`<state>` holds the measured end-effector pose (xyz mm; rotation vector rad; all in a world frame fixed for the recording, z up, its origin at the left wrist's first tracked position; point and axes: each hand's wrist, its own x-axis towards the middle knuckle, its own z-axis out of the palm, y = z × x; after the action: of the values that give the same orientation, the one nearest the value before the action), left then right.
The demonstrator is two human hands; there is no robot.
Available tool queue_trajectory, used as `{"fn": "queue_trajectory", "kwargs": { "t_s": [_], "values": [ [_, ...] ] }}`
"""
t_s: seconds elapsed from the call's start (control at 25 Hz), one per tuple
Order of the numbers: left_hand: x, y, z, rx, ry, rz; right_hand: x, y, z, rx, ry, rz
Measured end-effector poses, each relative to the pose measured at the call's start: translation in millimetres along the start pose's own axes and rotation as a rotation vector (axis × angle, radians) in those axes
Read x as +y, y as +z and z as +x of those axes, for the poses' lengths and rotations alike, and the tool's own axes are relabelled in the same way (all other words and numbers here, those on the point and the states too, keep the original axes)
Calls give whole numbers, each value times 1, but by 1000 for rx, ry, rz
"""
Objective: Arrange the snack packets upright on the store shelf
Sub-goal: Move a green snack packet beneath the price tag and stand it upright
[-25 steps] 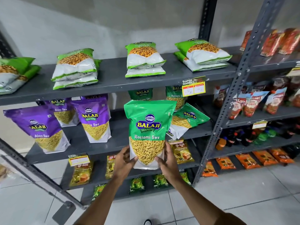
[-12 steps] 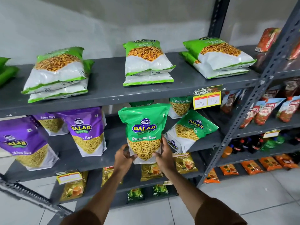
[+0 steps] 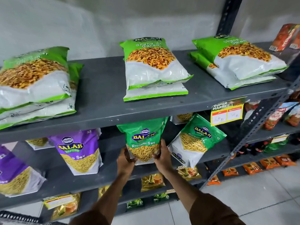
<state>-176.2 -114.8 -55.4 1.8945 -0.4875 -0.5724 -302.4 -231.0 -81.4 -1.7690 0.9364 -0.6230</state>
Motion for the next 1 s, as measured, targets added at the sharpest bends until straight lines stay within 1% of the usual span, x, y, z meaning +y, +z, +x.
{"fn": "queue_trajectory", "kwargs": {
  "t_s": [0.08, 0.12, 0.2, 0.24, 0.28, 0.32, 0.36, 0.4, 0.44, 0.48, 0.52, 0.56, 0.6, 0.64, 0.68, 0.72, 0.76, 0.8, 0.92, 1.0],
  "values": [
    [-3, 0, 1, -26, 21, -7, -4, -2, -3, 17, -14, -13],
    [-5, 2, -8, 10, 64, 21, -9, -5, -9, 47, -31, -27],
    [-9, 9, -41, 157, 210, 148, -17, -13, -33, 149, -120, -72],
    [-9, 16, -61, 196, 331, 210, -21, -21, -46, 243, -180, -98],
    [-6, 25, -78, 154, 486, 279, -23, -31, -57, 358, -229, -118],
    [-4, 35, -86, 53, 621, 315, -22, -41, -63, 458, -248, -123],
    [9, 47, -89, -52, 685, 324, -20, -53, -64, 541, -223, -120],
    [21, 61, -83, -126, 710, 315, -14, -64, -62, 622, -154, -118],
    [36, 77, -72, -173, 704, 315, -8, -76, -58, 687, -46, -117],
    [48, 95, -59, -205, 691, 339, 3, -86, -50, 711, 113, -111],
    [60, 113, -46, -241, 626, 400, 8, -98, -44, 676, 306, -88],
    [72, 130, -35, -260, 554, 467, 13, -110, -38, 586, 496, -37],
    [82, 144, -27, -264, 441, 501, 18, -118, -34, 471, 631, 51],
    [88, 156, -20, -285, 298, 500, 18, -126, -34, 347, 703, 178],
    [93, 167, -19, -311, 134, 424, 17, -135, -34, 248, 703, 305],
    [97, 174, -19, -327, 1, 306, 18, -142, -34, 188, 670, 391],
    [96, 174, -19, -319, -94, 186, 20, -145, -34, 154, 623, 452],
    [92, 175, -21, -311, -134, 148, 23, -152, -38, 141, 568, 479],
    [66, 174, -40, -258, -192, 162, 54, -168, -46, 216, 362, 400],
    [60, 171, -78, -246, -247, 52, 65, -182, -65, 157, 309, 414]
  ]
}}
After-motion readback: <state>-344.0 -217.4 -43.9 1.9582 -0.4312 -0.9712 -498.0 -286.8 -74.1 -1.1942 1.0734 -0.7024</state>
